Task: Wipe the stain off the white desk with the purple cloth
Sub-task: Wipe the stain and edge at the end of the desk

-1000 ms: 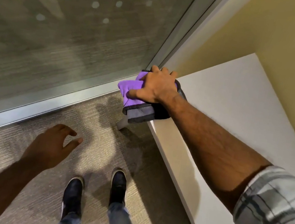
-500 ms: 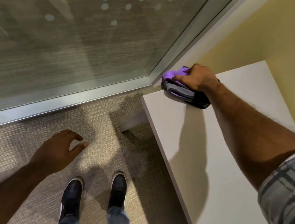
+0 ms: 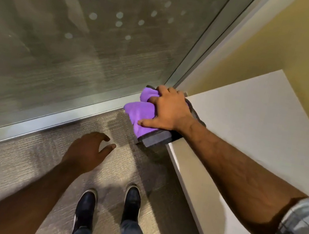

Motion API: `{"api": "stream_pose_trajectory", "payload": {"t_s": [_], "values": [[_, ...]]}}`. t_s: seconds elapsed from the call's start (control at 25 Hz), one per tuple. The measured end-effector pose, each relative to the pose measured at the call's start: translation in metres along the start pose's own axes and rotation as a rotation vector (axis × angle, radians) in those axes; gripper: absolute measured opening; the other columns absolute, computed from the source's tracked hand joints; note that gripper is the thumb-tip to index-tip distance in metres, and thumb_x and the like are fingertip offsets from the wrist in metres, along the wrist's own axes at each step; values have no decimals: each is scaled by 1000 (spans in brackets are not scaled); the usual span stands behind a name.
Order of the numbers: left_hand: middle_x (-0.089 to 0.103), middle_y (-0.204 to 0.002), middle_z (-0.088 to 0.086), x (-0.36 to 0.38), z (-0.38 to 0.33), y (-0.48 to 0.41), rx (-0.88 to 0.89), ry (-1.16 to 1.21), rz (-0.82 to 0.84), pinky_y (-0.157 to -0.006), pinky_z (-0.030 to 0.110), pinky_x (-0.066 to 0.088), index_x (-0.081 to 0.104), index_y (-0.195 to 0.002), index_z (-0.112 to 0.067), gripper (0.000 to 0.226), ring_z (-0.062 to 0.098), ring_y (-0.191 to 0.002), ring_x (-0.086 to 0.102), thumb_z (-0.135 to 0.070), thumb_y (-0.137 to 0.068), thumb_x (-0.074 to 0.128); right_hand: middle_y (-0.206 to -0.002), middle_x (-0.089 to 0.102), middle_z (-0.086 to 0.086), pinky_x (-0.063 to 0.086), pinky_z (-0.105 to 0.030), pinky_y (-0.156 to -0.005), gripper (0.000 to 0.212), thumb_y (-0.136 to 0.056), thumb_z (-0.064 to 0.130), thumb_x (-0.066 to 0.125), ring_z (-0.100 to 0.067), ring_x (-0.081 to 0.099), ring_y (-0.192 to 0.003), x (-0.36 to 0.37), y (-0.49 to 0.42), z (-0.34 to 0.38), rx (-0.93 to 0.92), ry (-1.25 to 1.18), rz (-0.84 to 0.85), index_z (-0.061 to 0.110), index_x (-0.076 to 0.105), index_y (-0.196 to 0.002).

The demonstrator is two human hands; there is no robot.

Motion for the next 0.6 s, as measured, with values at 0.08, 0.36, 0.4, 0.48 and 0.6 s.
{"api": "stream_pose_trajectory", "payload": {"t_s": [0.08,0.36,0.4,0.48,0.6], "values": [[65,-124,1,-3,-1,3,24,-30,-10,-94,41,48,61,-119,-23,47,23,-113,60,-57,-89,49,-129,49,-12,41,-49,-99,69,-76,68,61,-33,48,-118,6,22,5,36,-45,-183,28,56,-132],[64,-125,2,1,2,15,40,-105,37,-91,40,49,60,-121,-23,49,23,-114,59,-58,-88,49,-145,44,-17,40,-54,-103,57,-86,46,66,-35,45,-130,31,101,10,171,-183,-444,26,51,-137],[64,-125,2,3,1,17,42,-100,42,-91,40,49,60,-122,-23,48,23,-114,59,-56,-89,50,-144,46,-17,40,-54,-103,58,-85,45,68,-35,46,-129,36,116,9,187,-189,-453,25,52,-137],[64,-126,2,7,-2,19,53,-98,54,-93,40,48,60,-123,-22,47,23,-115,58,-54,-89,52,-141,49,-18,43,-53,-99,58,-83,44,73,-36,48,-126,47,145,6,215,-199,-477,24,56,-135],[64,-126,1,12,-13,14,98,-129,82,-93,38,47,59,-124,-23,47,22,-115,58,-54,-90,51,-137,53,-18,42,-49,-97,52,-83,41,71,-34,50,-122,63,183,-5,270,-252,-532,21,62,-129]]}}
Point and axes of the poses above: each hand's wrist, its own y-axis away from the middle knuckle, its own x-axis out of the palm, z = x × y, the point moved 8 cm from there along -y, towards the middle knuckle
